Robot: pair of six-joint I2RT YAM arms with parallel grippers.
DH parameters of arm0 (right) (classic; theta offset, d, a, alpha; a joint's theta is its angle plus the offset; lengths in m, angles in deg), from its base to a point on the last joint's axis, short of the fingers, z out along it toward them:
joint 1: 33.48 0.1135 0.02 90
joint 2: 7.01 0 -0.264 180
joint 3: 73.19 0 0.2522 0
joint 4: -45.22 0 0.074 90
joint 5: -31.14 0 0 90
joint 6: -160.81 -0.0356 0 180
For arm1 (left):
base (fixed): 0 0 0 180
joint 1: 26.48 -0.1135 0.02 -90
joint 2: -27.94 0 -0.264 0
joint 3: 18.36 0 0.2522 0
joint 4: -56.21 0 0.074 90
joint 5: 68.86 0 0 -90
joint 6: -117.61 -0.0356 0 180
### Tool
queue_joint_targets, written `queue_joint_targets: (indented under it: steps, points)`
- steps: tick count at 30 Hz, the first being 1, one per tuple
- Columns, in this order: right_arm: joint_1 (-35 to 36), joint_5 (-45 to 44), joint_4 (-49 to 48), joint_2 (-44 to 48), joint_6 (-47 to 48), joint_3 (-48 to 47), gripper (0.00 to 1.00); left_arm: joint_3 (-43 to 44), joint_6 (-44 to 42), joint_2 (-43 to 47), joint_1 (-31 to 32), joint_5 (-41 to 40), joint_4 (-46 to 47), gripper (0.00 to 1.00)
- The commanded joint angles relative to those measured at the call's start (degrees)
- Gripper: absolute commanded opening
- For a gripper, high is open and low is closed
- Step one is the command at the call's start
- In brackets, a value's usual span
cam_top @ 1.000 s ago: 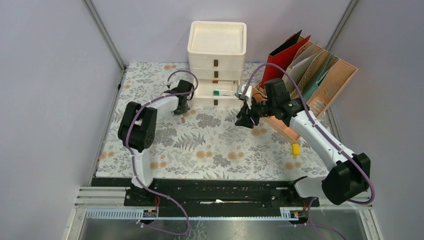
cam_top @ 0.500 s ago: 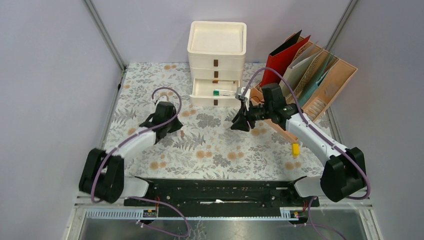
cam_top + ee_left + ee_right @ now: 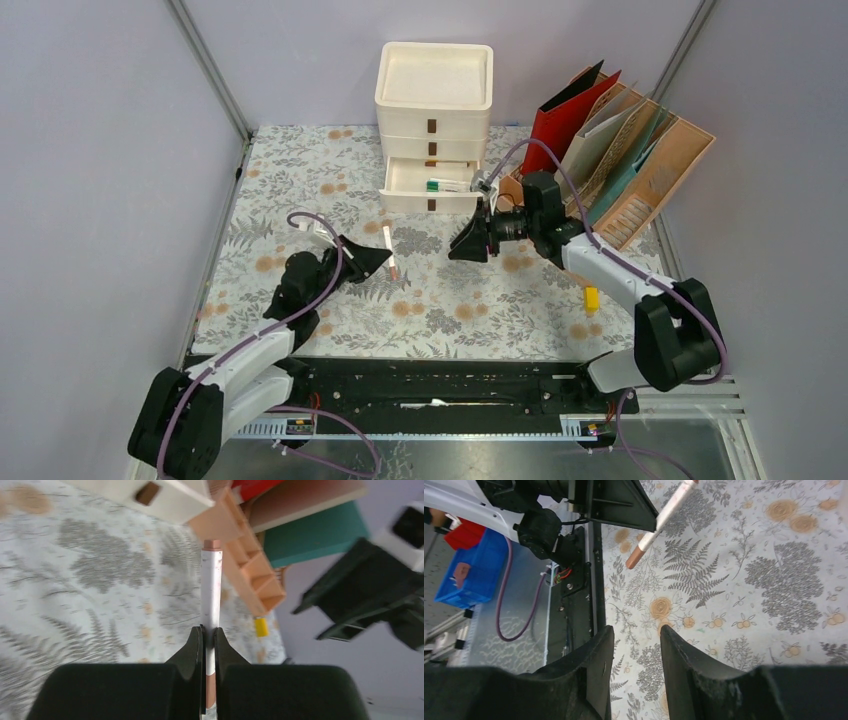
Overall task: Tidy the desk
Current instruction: Pick up the stationery from the center of the board.
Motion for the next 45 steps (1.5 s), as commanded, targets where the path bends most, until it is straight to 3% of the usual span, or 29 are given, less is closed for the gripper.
queue_joint_targets:
  steps: [1,8,18,30,45]
  points:
    - [-0.1,4.2,-16.6,-1.6,-15.9,2.5,0.47,-1.6,6.4,1.5,4.0,1.7,19.8,0.0]
    - [0.2,4.8,-25.8,-3.9,-24.7,4.2,0.47,-1.6,6.6,-0.6,11.6,-6.1,27.4,0.0]
    - [2.2,5.5,-29.4,-5.6,-28.9,4.5,0.48,0.4,3.9,-4.4,19.6,-15.8,32.1,0.0]
    - [4.0,6.0,-30.2,-6.3,-30.3,4.3,0.48,3.7,2.9,-11.7,23.0,-16.8,35.4,0.0]
    - [5.7,5.5,-30.1,-7.8,-31.1,3.9,0.45,5.1,2.3,-14.7,24.5,-16.8,37.3,0.0]
